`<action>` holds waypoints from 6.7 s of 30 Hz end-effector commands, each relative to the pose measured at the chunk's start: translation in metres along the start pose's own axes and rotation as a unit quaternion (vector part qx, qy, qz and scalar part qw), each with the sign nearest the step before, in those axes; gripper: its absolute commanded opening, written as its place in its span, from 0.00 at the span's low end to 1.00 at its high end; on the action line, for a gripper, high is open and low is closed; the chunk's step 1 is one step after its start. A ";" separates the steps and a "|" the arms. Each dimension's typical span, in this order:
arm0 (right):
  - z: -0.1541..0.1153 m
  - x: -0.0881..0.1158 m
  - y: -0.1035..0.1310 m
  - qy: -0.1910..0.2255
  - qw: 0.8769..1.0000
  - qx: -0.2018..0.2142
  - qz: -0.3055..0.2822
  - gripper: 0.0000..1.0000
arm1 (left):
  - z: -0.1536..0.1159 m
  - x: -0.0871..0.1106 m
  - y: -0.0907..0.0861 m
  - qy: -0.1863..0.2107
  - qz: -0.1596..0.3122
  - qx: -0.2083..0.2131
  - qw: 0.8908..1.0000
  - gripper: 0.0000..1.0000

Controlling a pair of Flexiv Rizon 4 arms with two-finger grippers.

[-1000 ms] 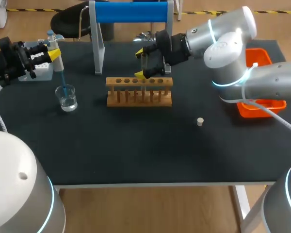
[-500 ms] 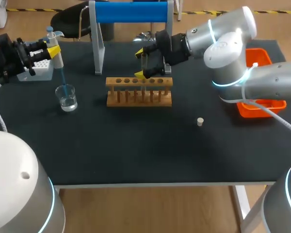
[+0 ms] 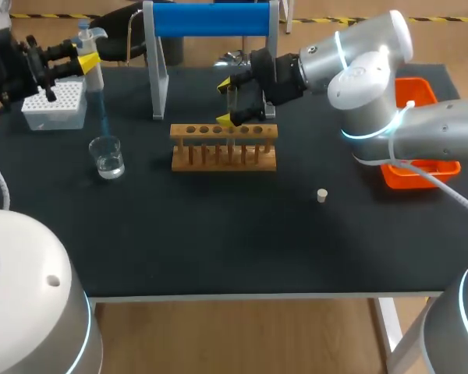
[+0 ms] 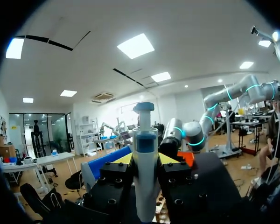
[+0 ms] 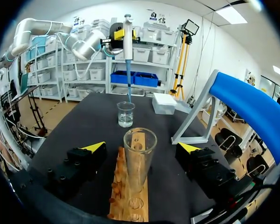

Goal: Invert the test tube, pick up the pipette, mount the tip to pipette, aspirate from beaker and dispense into the tube, eject the tip, return the pipette, and cap with the stopper.

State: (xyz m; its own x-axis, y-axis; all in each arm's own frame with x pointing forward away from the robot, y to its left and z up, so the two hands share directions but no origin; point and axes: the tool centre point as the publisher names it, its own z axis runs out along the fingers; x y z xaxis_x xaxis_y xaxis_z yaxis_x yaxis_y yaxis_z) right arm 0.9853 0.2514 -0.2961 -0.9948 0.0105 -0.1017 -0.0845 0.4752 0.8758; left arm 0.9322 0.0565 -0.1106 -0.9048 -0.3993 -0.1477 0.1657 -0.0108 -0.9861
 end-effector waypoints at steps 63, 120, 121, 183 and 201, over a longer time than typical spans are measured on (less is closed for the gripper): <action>0.002 0.004 0.002 0.005 1.000 0.011 -0.009 1.00 | 0.086 0.013 -0.057 0.045 -0.029 -0.008 0.999 0.00; 0.002 0.004 0.002 0.005 1.000 0.011 -0.009 1.00 | 0.244 0.036 -0.112 0.198 -0.076 0.038 0.976 0.00; 0.002 0.004 0.002 0.005 1.000 0.011 -0.009 1.00 | 0.245 0.037 -0.112 0.199 -0.076 0.039 0.976 0.00; 0.002 0.004 0.002 0.005 1.000 0.011 -0.009 1.00 | 0.245 0.045 -0.083 0.211 -0.081 0.053 0.973 0.00; 0.002 0.004 0.002 0.005 1.000 0.011 -0.009 1.00 | 0.247 0.044 -0.077 0.212 -0.080 0.045 0.973 0.00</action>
State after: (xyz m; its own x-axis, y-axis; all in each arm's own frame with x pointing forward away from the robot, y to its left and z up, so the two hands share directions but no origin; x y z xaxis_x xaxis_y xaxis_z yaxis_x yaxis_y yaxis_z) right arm 0.9810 0.2551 -0.2965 -0.9934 -0.0049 -0.1143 -0.1018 0.4930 0.8640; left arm 0.9733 -0.1858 -0.0219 -0.9993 0.0230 -0.0280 0.0248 -0.1288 -0.9914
